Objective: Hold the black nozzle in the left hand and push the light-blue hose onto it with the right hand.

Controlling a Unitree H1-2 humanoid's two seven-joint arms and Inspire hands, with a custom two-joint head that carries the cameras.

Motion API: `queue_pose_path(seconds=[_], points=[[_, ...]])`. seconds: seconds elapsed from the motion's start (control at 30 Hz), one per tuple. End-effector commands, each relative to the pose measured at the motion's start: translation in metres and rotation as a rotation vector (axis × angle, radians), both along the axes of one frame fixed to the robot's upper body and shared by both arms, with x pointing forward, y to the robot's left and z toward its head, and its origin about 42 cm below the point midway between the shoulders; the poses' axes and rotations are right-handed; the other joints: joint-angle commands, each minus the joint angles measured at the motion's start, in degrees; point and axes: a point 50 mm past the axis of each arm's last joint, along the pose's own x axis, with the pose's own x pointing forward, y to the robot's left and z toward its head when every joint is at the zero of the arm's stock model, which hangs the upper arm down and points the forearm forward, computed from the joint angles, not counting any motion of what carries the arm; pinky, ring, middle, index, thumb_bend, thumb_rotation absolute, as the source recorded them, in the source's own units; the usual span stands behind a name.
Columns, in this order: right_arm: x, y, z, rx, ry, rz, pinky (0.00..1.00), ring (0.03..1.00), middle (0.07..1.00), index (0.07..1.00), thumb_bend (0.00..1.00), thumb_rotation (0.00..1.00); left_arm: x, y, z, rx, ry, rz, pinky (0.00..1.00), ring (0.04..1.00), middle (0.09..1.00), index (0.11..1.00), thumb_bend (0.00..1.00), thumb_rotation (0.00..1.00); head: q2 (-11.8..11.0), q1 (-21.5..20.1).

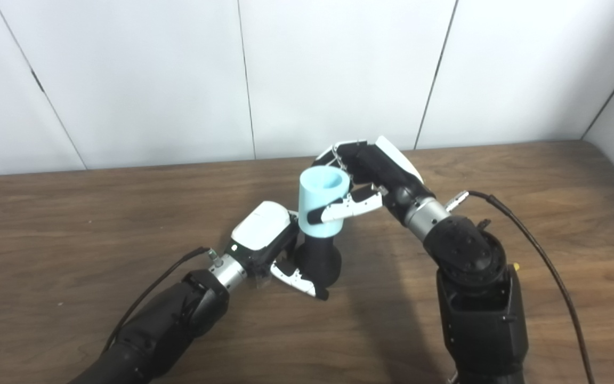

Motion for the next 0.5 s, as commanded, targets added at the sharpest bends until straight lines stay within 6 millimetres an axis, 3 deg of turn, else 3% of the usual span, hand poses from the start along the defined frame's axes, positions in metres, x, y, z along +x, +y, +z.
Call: queue_pose_path(seconds=[0.0, 0.47], points=[[-0.005, 0.003, 0.011, -0.017, -0.032, 0.060, 0.30, 0.428, 0.469, 0.500, 0.52, 0.00, -0.089, 0.000, -0.112, 0.264, 0.318, -0.043, 0.31, 0.403, 0.446, 0.512, 0.50, 0.00, 0.5, 0.0], [-0.013, -0.002, -0.010, -0.103, -0.018, 0.160, 0.28, 0.406, 0.471, 0.514, 0.52, 0.00, -0.089, 0.002, -0.110, 0.258, 0.310, -0.040, 0.31, 0.403, 0.449, 0.515, 0.50, 0.00, 1.5, 0.3]])
